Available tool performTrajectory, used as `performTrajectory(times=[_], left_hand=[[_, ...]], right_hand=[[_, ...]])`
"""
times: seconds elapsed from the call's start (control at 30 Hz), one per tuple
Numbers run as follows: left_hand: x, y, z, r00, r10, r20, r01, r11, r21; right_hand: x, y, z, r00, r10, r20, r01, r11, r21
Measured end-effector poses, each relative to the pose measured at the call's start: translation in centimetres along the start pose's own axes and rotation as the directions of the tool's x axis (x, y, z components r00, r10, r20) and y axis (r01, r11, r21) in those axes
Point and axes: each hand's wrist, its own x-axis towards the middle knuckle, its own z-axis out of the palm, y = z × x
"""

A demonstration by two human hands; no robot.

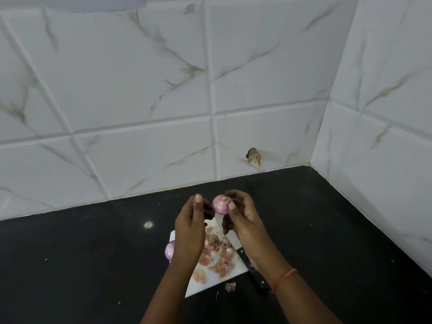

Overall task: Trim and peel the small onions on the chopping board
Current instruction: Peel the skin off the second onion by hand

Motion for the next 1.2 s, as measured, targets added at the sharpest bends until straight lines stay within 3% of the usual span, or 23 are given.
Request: performTrajectory(times=[0.1,0.2,0.3,0.37,0.43,0.77,1.0,1.2], left_hand=[[-0.8,0.1,0.3,0.965,-0.182,0.188,0.223,0.948,-0.227],[-1.4,0.0,0.8,0.930,-0.230,0.286,0.328,0.871,-0.366],[-1.7,-0.3,0.7,0.953,-0.197,0.231,0.280,0.866,-0.415],[-1.6,-0.6,0.4,0.971,-0.179,0.158,0.229,0.881,-0.413],[-1.5,-0.8,0.3,0.977,-0.181,0.111,0.211,0.890,-0.405],[-0.2,-1.8,0.2,0.987,-0.147,0.064,0.160,0.920,-0.359],[1.0,-2.4,-0.2,0.996,-0.077,0.055,0.089,0.964,-0.249],[2.2,-2.1,0.0,0.998,-0.050,0.028,0.055,0.978,-0.201]], right_hand=[[0.3,0.6,-0.2,0.999,0.032,0.006,-0.032,0.988,0.150],[0.6,0.7,0.1,0.999,0.028,-0.022,-0.024,0.990,0.141],[0.6,0.4,0.4,0.990,-0.091,-0.105,0.082,0.993,-0.088],[0.8,0.3,0.3,0.957,-0.260,-0.131,0.206,0.923,-0.326],[0.9,0.3,0.0,0.938,-0.338,-0.077,0.276,0.862,-0.426],[1.8,0.5,-1.0,0.911,-0.411,0.039,0.359,0.742,-0.565],[2.5,0.3,-0.8,0.945,-0.327,0.001,0.293,0.848,-0.442],[3.6,0.5,-0.9,0.938,-0.346,-0.034,0.299,0.852,-0.429]])
